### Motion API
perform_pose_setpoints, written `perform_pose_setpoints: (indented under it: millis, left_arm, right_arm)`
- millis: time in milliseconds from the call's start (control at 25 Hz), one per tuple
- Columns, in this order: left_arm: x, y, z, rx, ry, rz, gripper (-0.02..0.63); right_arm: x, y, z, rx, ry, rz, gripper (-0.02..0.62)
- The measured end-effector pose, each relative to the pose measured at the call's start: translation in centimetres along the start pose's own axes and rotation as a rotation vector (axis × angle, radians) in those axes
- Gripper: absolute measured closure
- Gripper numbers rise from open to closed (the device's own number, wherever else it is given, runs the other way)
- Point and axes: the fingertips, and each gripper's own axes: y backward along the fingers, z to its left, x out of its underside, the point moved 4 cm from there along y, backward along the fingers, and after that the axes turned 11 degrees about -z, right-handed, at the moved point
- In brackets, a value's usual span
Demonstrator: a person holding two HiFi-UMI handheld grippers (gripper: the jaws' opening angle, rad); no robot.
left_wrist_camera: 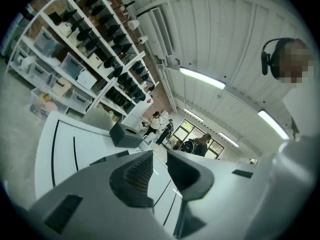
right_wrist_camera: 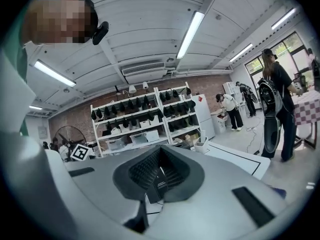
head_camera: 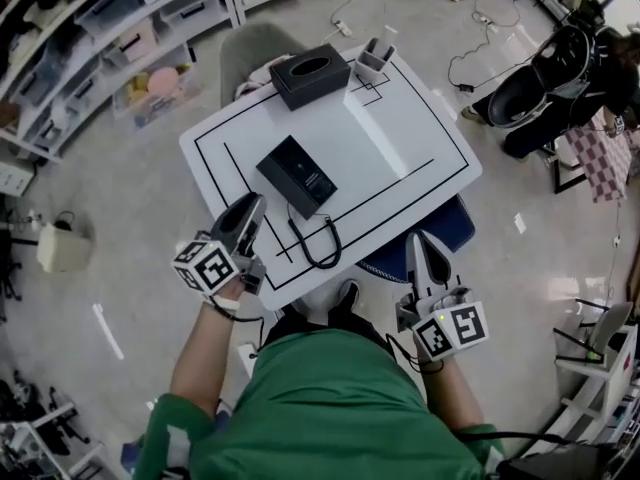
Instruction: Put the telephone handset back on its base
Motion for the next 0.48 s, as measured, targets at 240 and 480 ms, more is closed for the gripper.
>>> perform_pose_setpoints:
  millis: [240,480]
  left_arm:
    - [-3.9,2.5,-5.5,0.008,-0.171,-0.077,0.509]
    - [-7.2,4.6,-10.8,0.027,-0.286,-0.160,0.509]
  right_arm:
    - [-1.4,-1.3,0.3,-0.068,0.019,-0.035,0.574]
    - [-3.2,-2.1,1.1,-0.118,0.050,-0.071,0.574]
